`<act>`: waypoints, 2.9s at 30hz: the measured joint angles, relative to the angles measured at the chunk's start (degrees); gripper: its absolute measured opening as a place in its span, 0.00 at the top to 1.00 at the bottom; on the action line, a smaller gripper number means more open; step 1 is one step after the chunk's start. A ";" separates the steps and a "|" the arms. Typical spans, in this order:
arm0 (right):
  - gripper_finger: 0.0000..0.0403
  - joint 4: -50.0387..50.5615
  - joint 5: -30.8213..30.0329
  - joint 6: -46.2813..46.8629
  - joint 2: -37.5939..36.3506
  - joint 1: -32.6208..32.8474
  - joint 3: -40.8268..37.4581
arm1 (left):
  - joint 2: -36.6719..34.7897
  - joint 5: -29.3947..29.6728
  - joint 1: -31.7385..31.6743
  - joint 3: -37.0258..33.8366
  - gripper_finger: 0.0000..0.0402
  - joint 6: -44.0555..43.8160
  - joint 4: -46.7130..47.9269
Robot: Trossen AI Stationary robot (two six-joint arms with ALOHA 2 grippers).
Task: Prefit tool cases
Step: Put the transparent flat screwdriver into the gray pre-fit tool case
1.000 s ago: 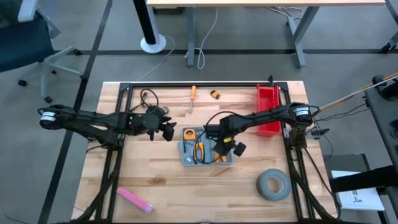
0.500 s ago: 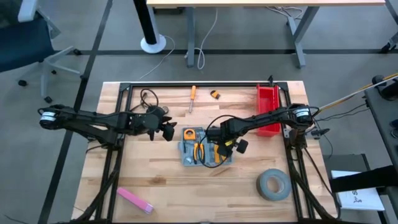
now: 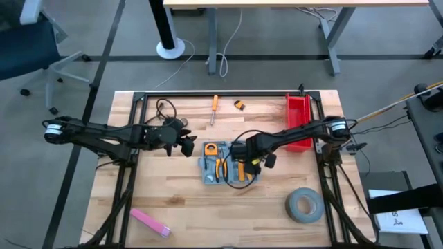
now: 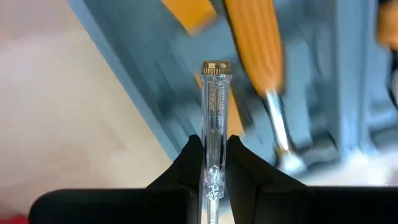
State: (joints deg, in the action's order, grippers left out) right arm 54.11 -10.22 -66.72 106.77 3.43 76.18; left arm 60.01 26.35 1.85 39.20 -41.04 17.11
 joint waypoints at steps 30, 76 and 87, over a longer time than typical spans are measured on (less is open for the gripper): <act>0.94 -7.95 6.39 -16.26 -8.53 0.32 -0.04 | 0.02 0.02 0.00 0.00 0.49 1.05 -0.21; 0.93 -20.17 16.25 -16.39 1.39 0.29 -0.33 | 0.02 0.04 0.00 0.00 0.49 0.00 -1.30; 0.92 -20.21 18.25 -16.43 1.39 0.01 -0.33 | 0.02 0.04 0.00 0.00 0.49 0.02 -1.30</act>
State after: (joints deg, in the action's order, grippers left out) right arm 33.90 8.03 -83.14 108.16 3.44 75.85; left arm 60.03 26.39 1.85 39.20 -41.01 15.81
